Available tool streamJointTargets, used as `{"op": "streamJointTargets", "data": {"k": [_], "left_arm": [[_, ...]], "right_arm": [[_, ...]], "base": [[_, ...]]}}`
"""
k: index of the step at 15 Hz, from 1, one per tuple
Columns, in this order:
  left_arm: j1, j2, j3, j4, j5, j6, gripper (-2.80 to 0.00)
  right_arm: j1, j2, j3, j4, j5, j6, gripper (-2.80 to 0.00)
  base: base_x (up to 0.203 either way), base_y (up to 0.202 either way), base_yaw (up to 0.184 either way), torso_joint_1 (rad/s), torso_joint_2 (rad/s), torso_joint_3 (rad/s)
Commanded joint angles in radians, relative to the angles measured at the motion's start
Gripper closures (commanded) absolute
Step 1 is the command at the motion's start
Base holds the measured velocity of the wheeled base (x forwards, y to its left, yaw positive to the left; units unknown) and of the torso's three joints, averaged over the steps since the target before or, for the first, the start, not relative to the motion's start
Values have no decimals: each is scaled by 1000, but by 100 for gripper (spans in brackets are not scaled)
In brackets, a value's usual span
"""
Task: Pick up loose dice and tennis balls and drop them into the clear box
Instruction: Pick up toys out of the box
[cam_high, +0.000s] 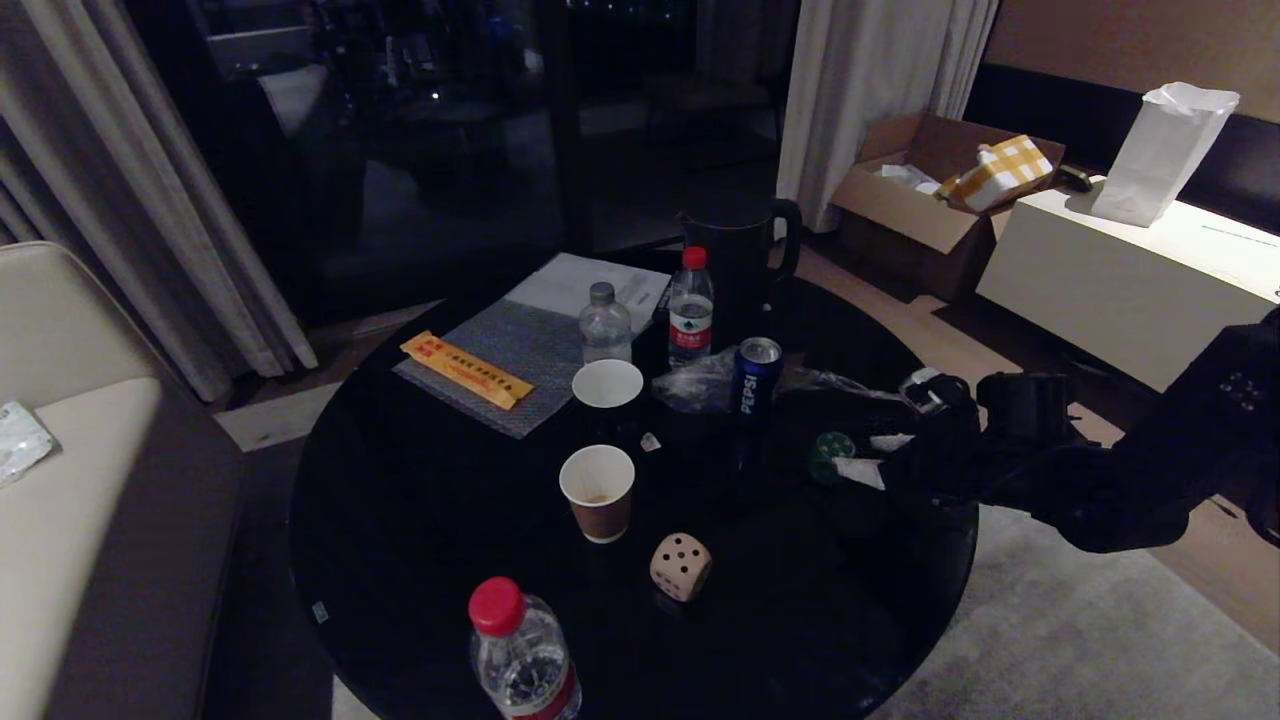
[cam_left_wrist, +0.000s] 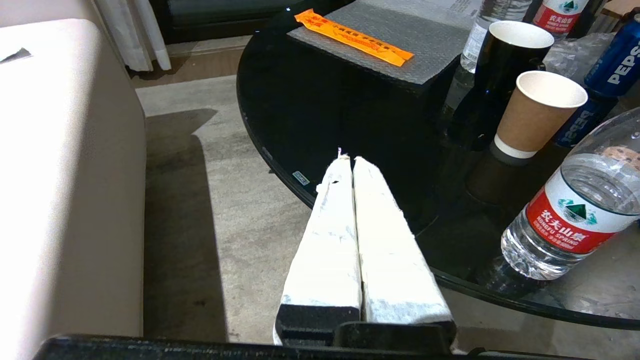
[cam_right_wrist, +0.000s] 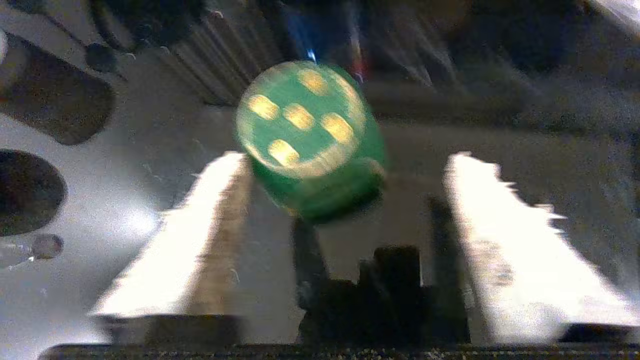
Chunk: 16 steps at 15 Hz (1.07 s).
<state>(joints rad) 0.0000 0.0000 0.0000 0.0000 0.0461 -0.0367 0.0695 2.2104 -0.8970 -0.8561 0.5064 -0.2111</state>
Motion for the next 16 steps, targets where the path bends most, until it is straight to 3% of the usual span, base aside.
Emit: {"op": "streamJointTargets", "data": {"k": [1,5,7,13,14,16], "left_arm": [[0,2,2,0,0,0,0],[0,2,2,0,1,0,0],[0,2,2,0,1,0,0],[0,2,2,0,0,0,0],[0,2,2,0,1,0,0],[0,2,2,0,1,0,0]], "right_arm": [[20,36,-20,-51,1,-1,0],[21,54,-22,-54,-2,-14,0],[16,52,-12,-55,-23,-62,0],[18,34,1,-55,-38,-69,0],[18,27,9,-55,-38,-70,-280],[17,22,15,-57,-34,-67,-280]], "base": [[0,0,0,0,0,0],[0,0,0,0,0,0],[0,0,0,0,0,0],[0,0,0,0,0,0],[0,0,0,0,0,0],[0,0,0,0,0,0]]}}
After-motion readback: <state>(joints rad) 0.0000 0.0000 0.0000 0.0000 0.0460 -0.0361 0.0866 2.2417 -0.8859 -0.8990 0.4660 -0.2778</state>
